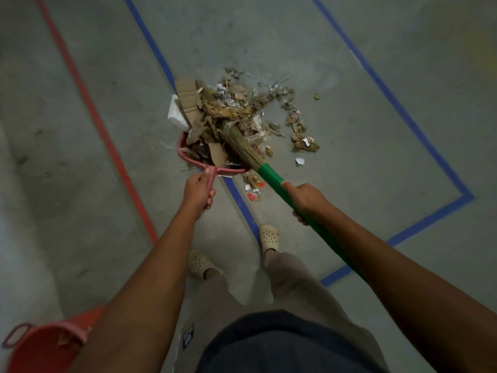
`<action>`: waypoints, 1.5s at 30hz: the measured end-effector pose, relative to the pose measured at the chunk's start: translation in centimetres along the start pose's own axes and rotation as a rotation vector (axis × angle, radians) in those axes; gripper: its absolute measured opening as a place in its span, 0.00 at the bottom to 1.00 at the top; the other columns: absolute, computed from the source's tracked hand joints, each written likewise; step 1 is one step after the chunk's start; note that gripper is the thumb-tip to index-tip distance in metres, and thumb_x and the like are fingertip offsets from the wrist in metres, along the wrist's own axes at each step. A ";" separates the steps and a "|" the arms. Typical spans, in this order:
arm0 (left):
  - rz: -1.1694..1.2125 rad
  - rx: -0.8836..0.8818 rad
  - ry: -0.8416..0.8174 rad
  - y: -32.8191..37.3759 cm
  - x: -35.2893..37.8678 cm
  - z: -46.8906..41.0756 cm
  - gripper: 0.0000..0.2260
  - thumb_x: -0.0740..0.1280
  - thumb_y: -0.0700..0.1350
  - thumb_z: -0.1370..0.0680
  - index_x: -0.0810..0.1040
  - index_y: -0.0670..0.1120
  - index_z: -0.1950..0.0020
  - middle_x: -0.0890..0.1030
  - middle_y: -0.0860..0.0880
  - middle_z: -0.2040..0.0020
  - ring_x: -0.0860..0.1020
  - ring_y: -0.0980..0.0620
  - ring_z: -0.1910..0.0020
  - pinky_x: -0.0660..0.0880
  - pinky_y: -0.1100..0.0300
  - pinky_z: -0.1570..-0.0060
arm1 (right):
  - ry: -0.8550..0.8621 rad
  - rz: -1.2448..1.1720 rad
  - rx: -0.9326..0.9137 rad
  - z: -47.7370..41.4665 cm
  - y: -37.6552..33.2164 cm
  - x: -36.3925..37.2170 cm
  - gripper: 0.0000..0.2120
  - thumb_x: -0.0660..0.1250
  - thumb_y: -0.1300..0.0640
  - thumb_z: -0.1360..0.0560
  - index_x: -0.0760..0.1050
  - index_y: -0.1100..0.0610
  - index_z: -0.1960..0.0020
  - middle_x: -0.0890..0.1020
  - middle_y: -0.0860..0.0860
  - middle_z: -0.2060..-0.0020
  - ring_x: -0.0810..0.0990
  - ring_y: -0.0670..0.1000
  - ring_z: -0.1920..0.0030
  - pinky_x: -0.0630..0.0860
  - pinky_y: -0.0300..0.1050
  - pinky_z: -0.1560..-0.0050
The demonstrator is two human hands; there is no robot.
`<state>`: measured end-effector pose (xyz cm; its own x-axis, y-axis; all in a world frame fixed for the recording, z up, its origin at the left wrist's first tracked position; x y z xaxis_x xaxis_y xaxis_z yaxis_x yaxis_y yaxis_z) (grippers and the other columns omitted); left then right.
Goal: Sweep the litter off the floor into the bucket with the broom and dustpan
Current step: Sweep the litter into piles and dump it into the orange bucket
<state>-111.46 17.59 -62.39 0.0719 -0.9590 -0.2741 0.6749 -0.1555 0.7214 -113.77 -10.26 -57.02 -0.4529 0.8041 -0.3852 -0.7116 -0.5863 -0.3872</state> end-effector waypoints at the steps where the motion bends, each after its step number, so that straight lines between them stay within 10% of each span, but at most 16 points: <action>1: 0.007 0.008 0.010 0.3 -0.2 1.0 0.14 0.57 0.55 0.15 0.75 0.47 0.42 0.72 0.46 0.70 0.65 0.55 0.81 0.62 0.66 0.80 | 0.001 0.016 -0.012 0.7 0.1 -0.6 0.28 0.56 0.37 0.18 0.76 0.61 0.48 0.80 0.56 0.65 0.76 0.51 0.71 0.75 0.42 0.70; 29: 0.229 0.184 0.231 -8.0 -9.4 24.0 0.20 0.64 0.63 0.19 0.69 0.46 0.56 0.70 0.47 0.70 0.65 0.54 0.79 0.61 0.63 0.79 | -0.025 0.214 -0.298 18.2 5.4 6.5 0.23 0.56 0.36 0.18 0.75 0.54 0.54 0.79 0.54 0.65 0.75 0.49 0.72 0.74 0.40 0.73; 45: 0.445 0.030 0.679 -17.5 -13.0 34.6 0.21 0.65 0.63 0.20 0.73 0.44 0.53 0.70 0.47 0.70 0.65 0.54 0.78 0.62 0.63 0.78 | -0.280 0.660 -0.614 19.0 1.2 13.3 0.28 0.55 0.36 0.18 0.78 0.59 0.52 0.80 0.56 0.68 0.78 0.51 0.74 0.78 0.43 0.72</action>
<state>-149.60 24.64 -49.45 0.7653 -0.5809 -0.2771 0.4591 0.1911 0.8676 -130.91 1.62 -46.71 -0.8324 0.2392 -0.4999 0.1058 -0.8168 -0.5671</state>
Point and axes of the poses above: each hand's wrist, its own z-axis away from the middle knuckle, its own x-axis out of the palm, y = z × x, the point moved 4 cm from there along -z, towards the middle knuckle
